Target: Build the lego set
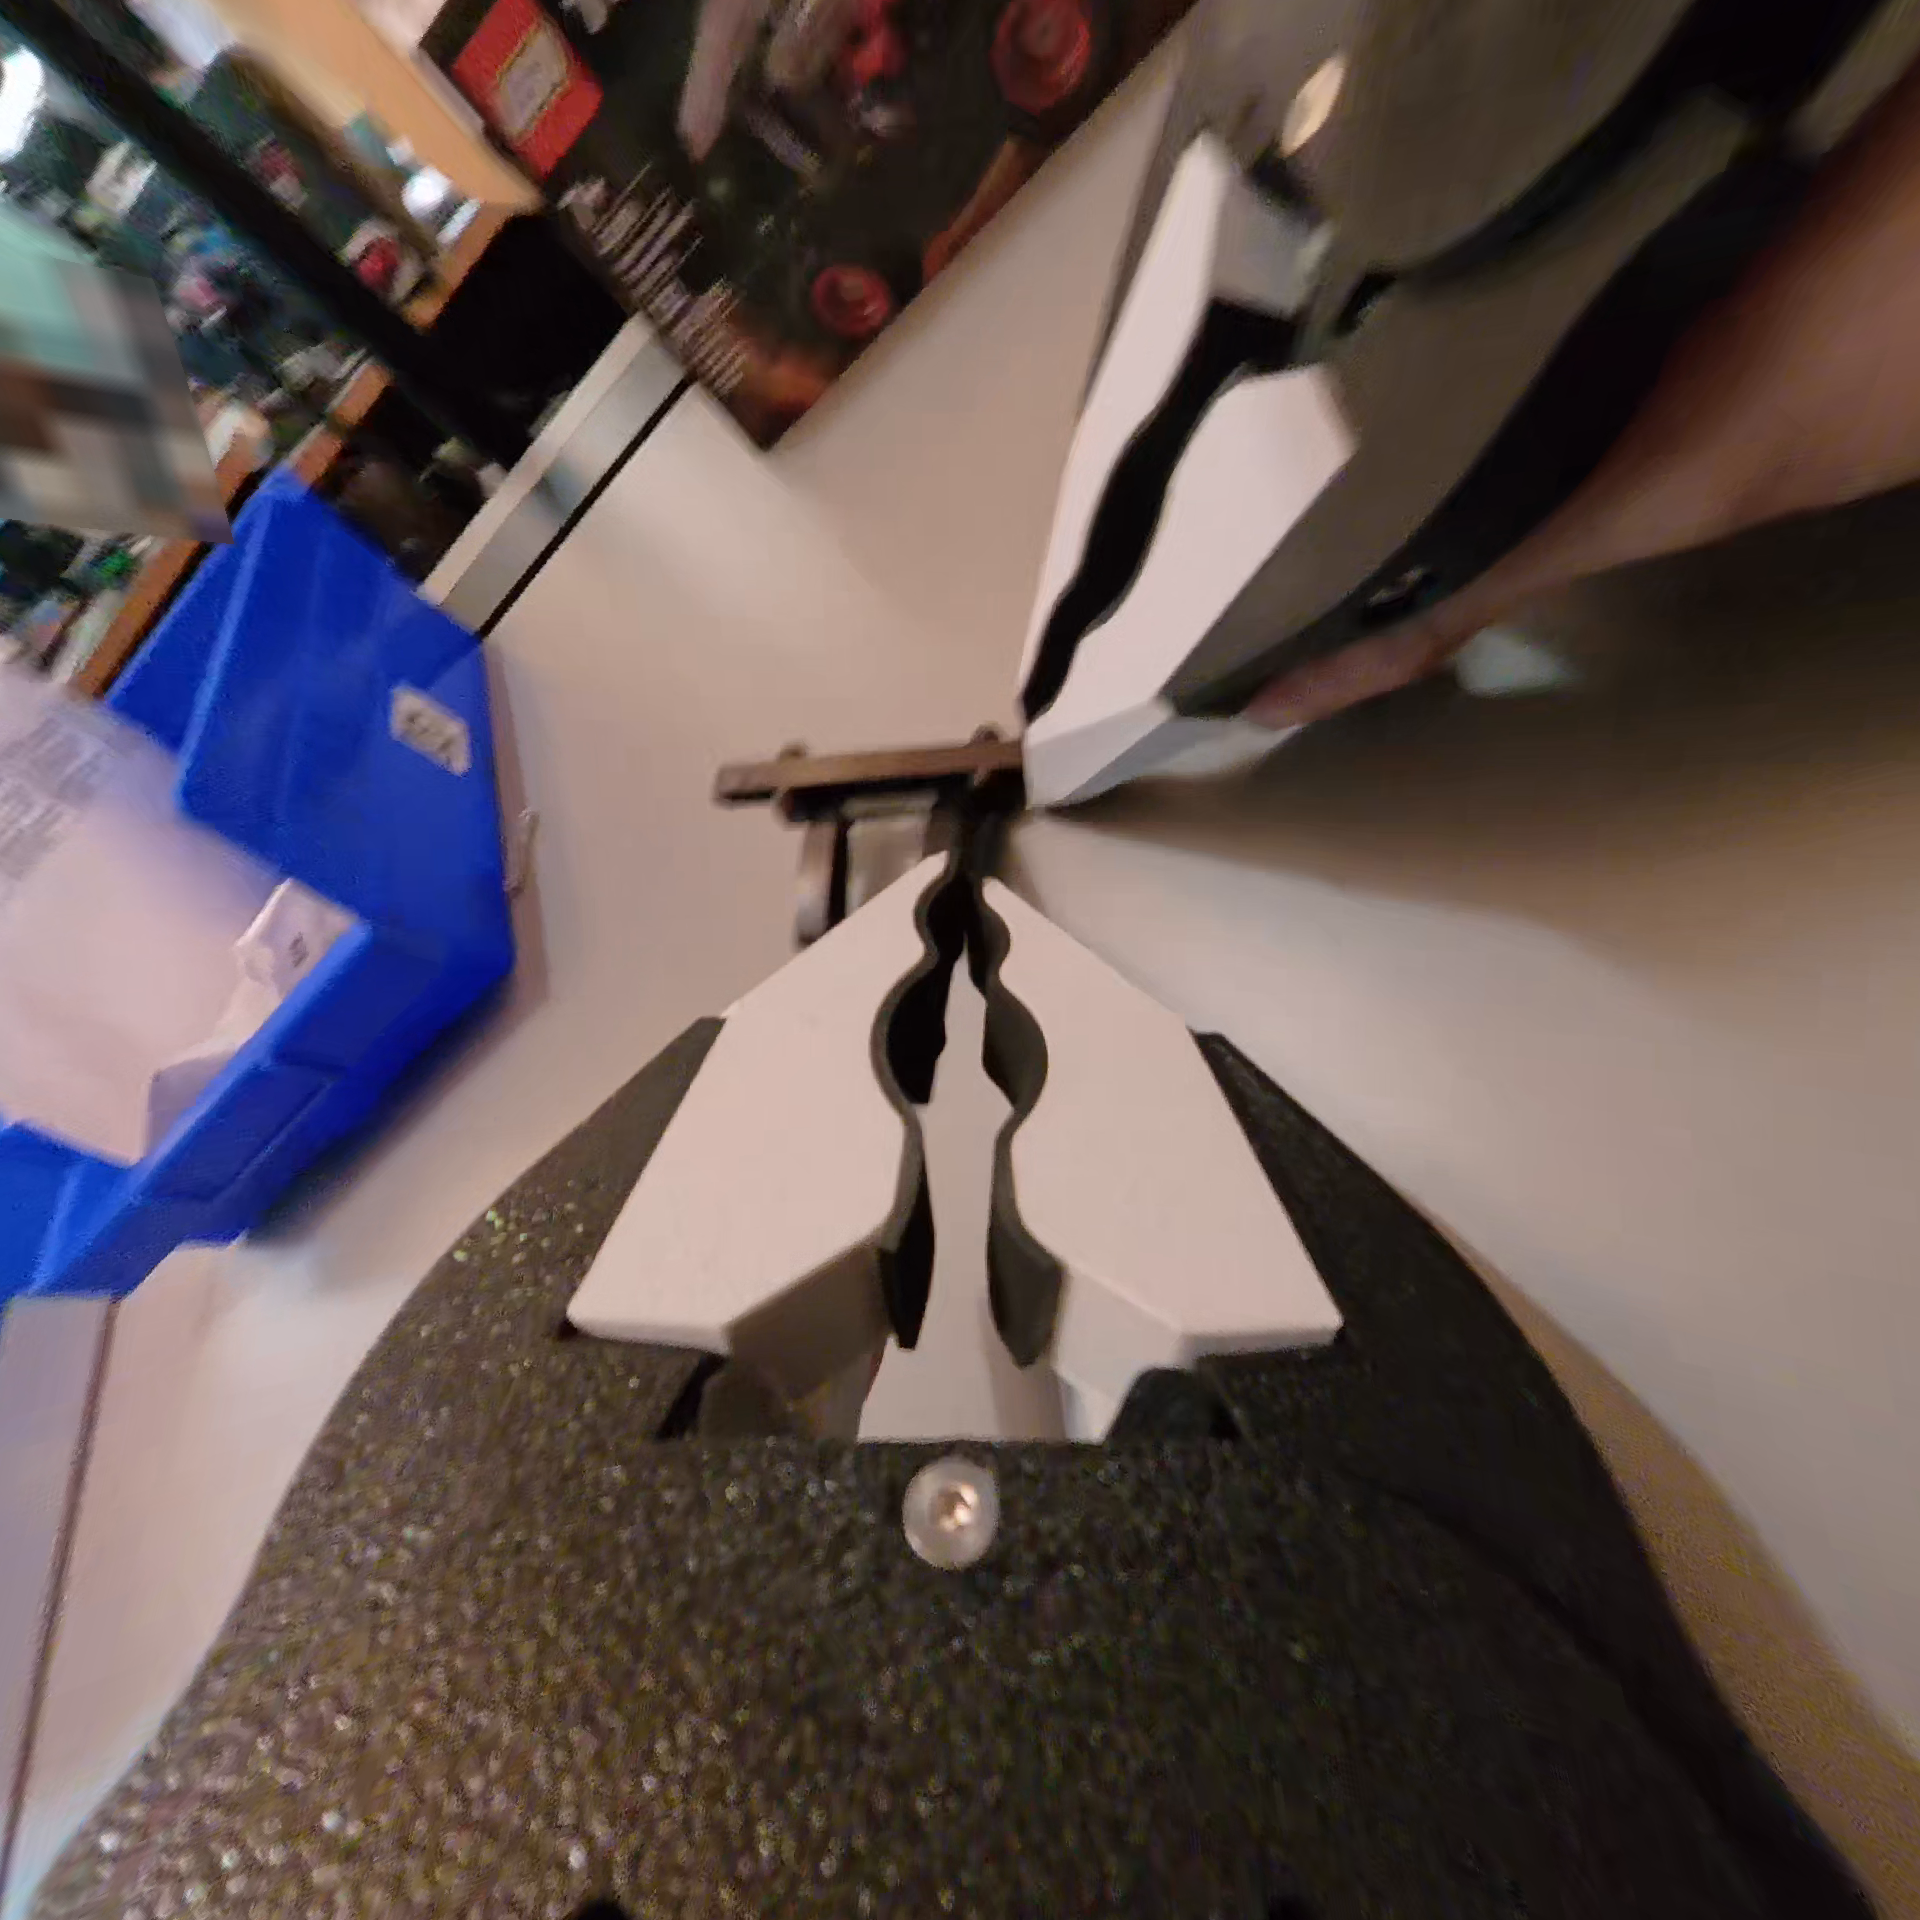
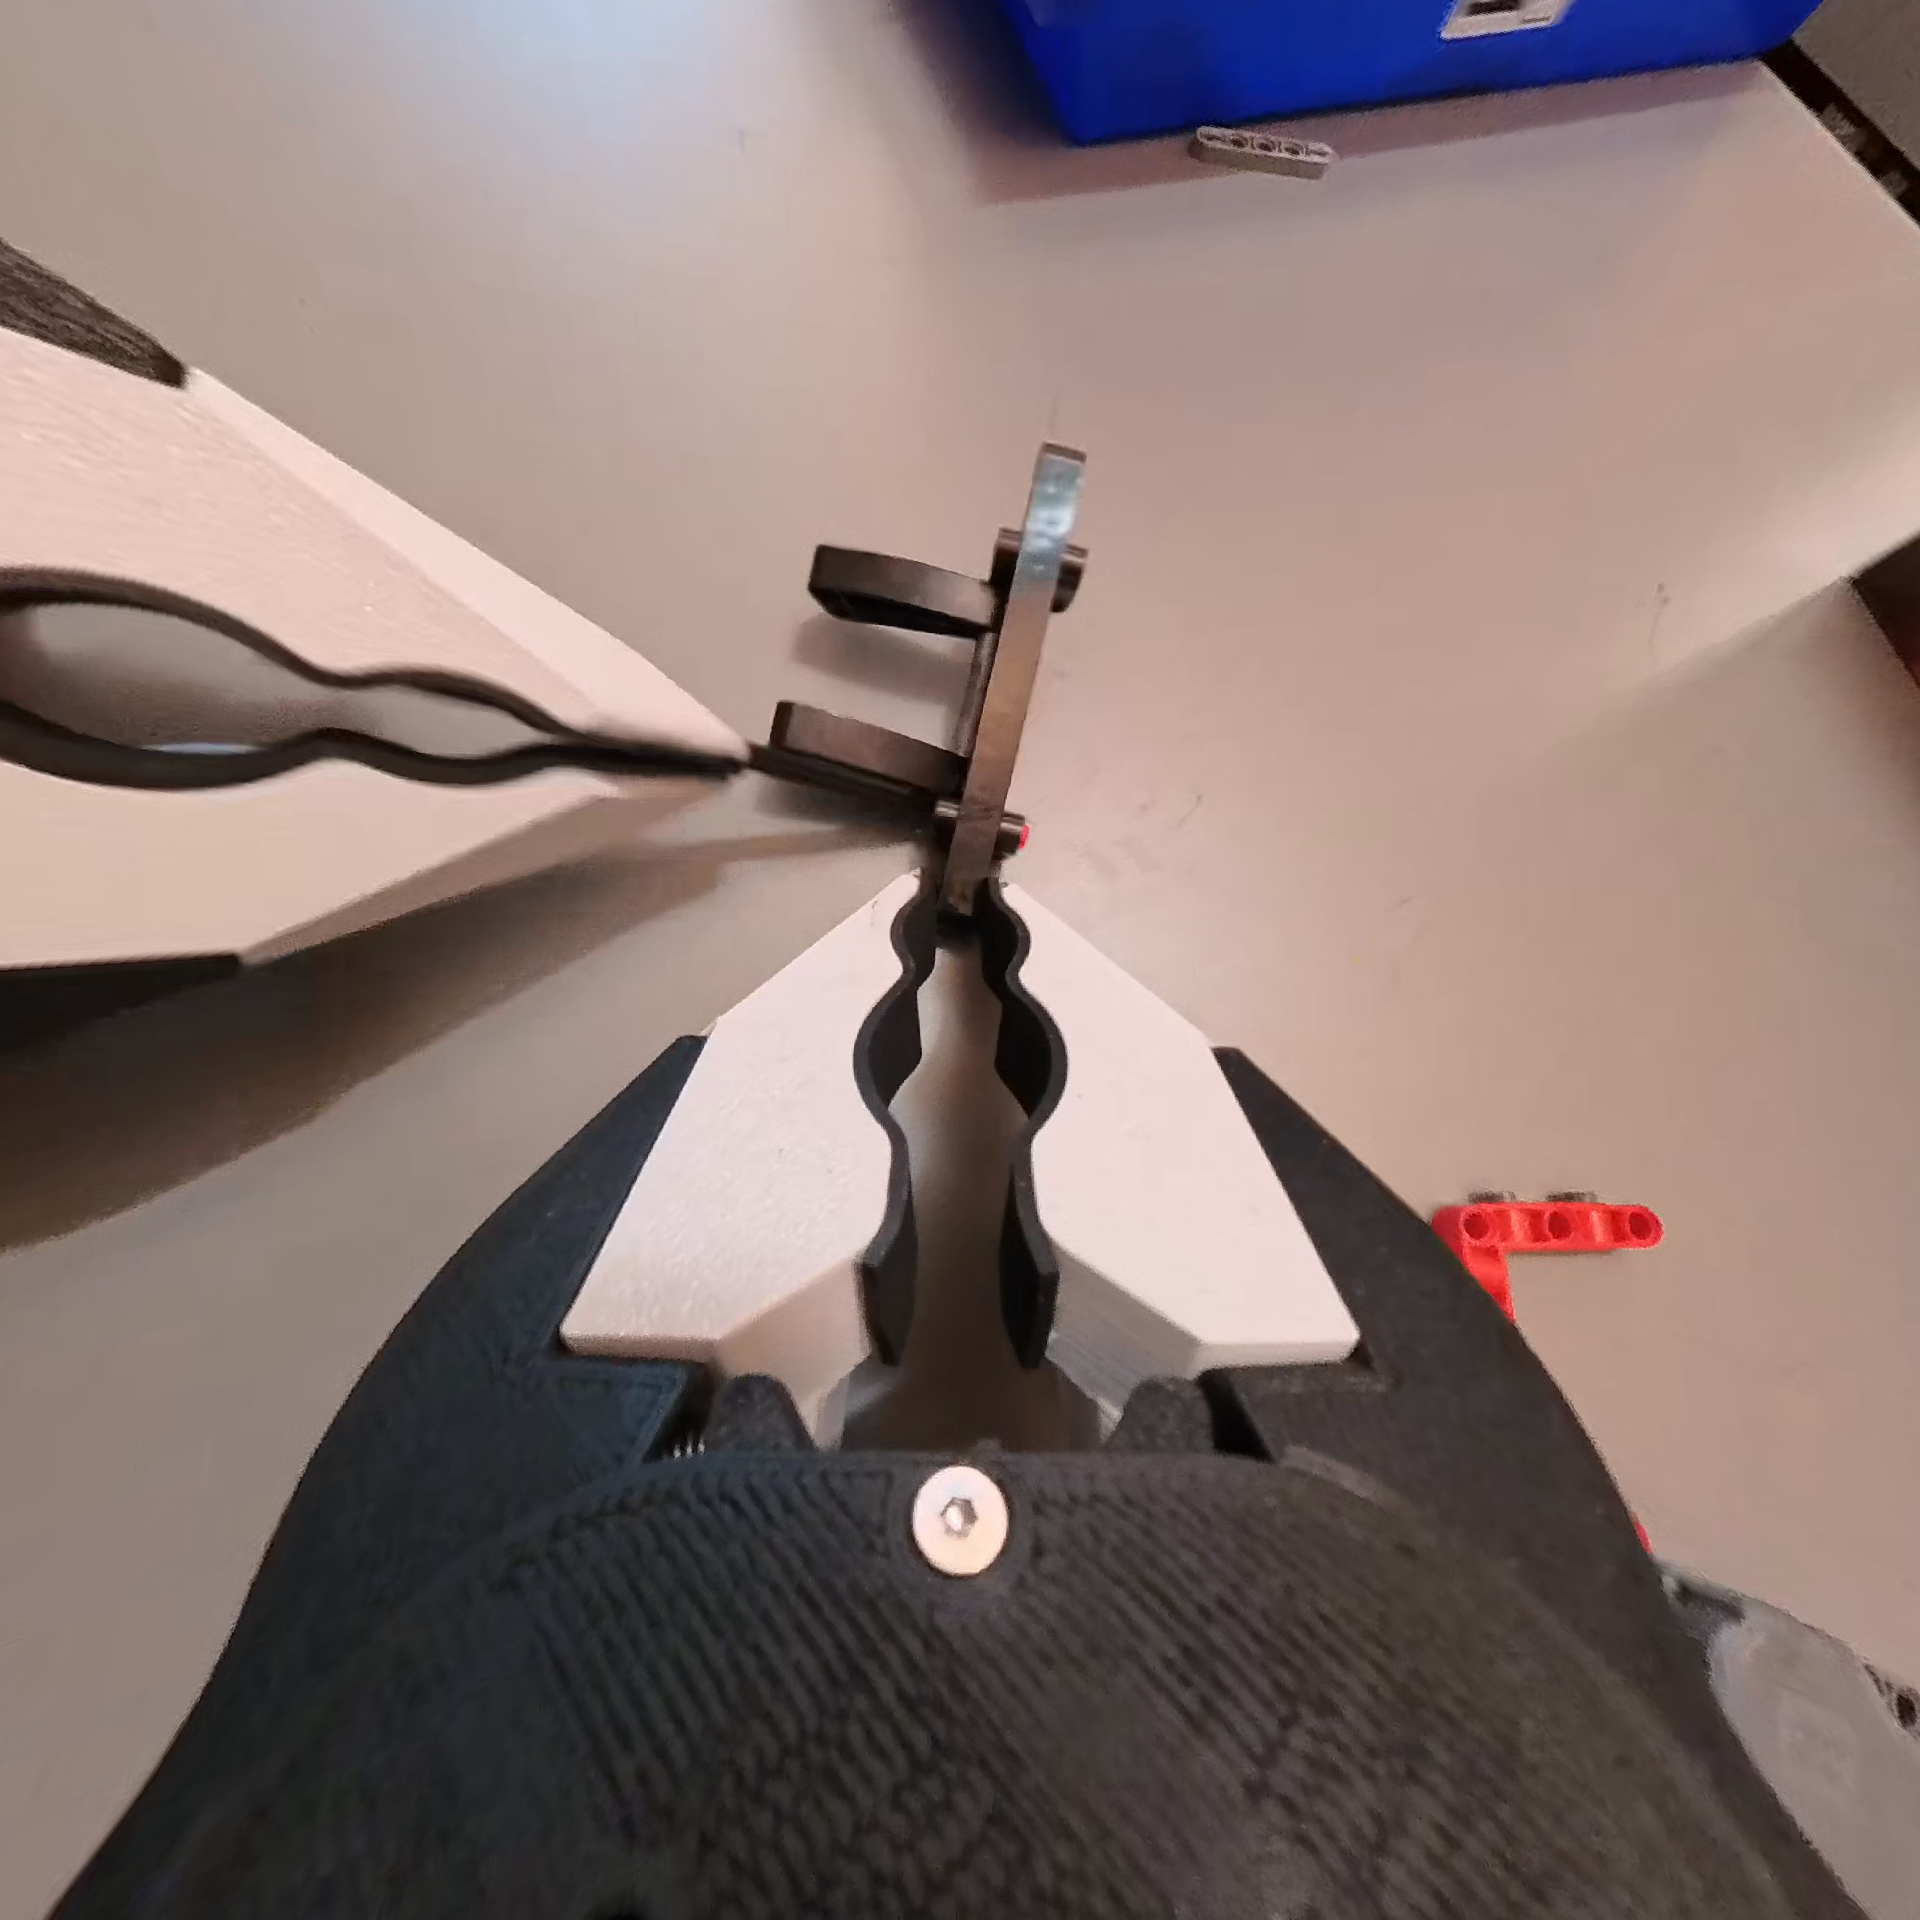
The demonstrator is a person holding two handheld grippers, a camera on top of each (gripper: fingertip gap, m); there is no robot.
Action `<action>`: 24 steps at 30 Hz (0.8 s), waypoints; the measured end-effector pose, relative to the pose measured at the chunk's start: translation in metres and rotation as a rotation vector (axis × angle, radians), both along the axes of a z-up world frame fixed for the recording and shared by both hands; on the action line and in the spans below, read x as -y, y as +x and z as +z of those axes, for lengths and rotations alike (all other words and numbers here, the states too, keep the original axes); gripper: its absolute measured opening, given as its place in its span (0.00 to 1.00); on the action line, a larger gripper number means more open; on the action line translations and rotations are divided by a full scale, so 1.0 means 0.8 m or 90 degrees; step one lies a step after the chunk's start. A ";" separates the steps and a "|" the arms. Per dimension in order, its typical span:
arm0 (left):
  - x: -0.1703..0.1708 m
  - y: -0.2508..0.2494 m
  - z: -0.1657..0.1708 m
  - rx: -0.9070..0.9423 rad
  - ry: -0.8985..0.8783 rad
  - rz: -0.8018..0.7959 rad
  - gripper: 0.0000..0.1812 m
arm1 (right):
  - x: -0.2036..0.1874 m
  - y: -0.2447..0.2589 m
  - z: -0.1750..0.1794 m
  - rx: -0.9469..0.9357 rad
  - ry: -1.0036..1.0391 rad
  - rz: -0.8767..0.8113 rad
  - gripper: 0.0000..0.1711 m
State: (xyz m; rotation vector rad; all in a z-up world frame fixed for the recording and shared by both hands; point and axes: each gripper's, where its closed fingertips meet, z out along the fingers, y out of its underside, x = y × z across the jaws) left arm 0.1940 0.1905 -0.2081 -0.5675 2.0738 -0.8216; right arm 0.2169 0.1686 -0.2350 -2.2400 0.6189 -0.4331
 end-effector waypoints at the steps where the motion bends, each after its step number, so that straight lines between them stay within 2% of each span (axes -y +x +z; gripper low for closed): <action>1: 0.000 0.002 -0.005 -0.013 0.017 0.005 0.00 | -0.012 -0.013 0.000 -0.031 0.021 0.041 0.04; 2: -0.005 0.006 -0.014 -0.023 0.055 0.021 0.00 | -0.023 -0.022 0.000 -0.061 0.039 0.053 0.04; 3: -0.010 0.007 -0.019 -0.028 0.075 0.032 0.00 | -0.021 -0.015 0.000 -0.029 0.019 0.032 0.04; 5: -0.006 0.001 -0.014 -0.034 0.030 0.010 0.00 | -0.010 0.000 0.001 0.031 -0.019 -0.005 0.04; 8: -0.019 -0.018 -0.021 -0.092 0.004 -0.004 0.00 | -0.009 0.000 0.001 -0.010 0.008 -0.006 0.04; 12: -0.037 -0.035 -0.027 -0.198 -0.087 0.034 0.08 | -0.009 0.001 0.001 -0.012 0.010 -0.009 0.04; 15: -0.041 -0.032 -0.026 -0.231 -0.127 0.043 0.10 | -0.009 0.003 0.001 -0.013 0.010 -0.013 0.04; 20: -0.066 -0.017 -0.018 -0.193 -0.080 0.002 0.07 | -0.008 0.004 0.001 0.000 0.002 -0.016 0.04; 24: -0.085 -0.023 -0.034 -0.299 -0.097 -0.071 0.12 | -0.008 0.004 0.001 -0.012 0.010 -0.015 0.04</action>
